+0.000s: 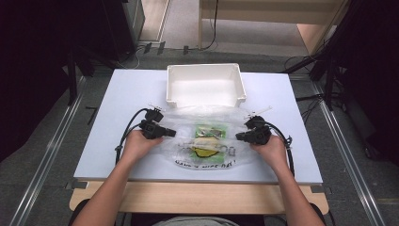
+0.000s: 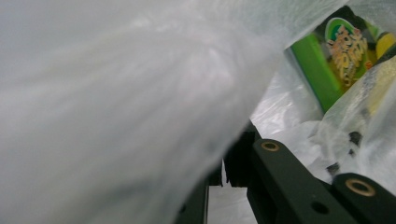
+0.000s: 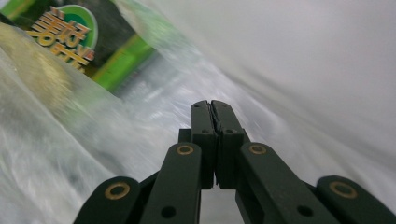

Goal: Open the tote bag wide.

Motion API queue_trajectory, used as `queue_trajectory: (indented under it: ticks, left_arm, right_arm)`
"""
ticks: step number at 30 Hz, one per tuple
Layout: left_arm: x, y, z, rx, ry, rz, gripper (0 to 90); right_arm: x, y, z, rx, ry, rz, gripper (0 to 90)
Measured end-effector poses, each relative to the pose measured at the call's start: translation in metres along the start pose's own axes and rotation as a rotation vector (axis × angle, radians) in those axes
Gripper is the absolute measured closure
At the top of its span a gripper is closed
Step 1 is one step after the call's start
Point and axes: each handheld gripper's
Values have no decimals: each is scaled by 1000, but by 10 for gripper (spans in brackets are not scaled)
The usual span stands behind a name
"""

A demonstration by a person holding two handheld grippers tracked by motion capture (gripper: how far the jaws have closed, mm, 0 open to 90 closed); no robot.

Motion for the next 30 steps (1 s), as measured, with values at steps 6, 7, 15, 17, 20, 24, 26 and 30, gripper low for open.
queue_trajectory:
  ticks: [6,7,15,17,20,24,26,30]
  left_arm:
    - [-9,11,-9,-55,6,37,900]
    - [-11,14,-11,-64,7,43,900]
    - [-18,26,-16,-96,-3,103,900]
    - [-19,30,-18,-111,-8,99,900]
    - [-20,33,-19,-118,-12,99,900]
    - [-21,33,-20,-118,-15,112,900]
    - [-21,34,-20,-119,-18,113,900]
    - [-21,33,-20,-104,-24,129,900]
  right_arm:
    - [-11,-7,-10,26,-23,-42,900]
    - [-13,-8,-12,37,-25,-50,900]
    - [-28,-17,-21,90,-36,-134,900]
    - [-31,-20,-25,101,-42,-140,900]
    - [-36,-24,-29,126,-54,-152,900]
    - [-41,-26,-35,140,-66,-154,900]
    - [-43,-29,-38,153,-77,-129,900]
    - [-47,-32,-43,158,-91,-117,900]
Point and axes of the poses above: each handheld gripper's, and its own axes: x roughly forward along the jaws, z roughly out of its top, y roughly to its left, and after that the axes turned 15 degrees about z, right-handed
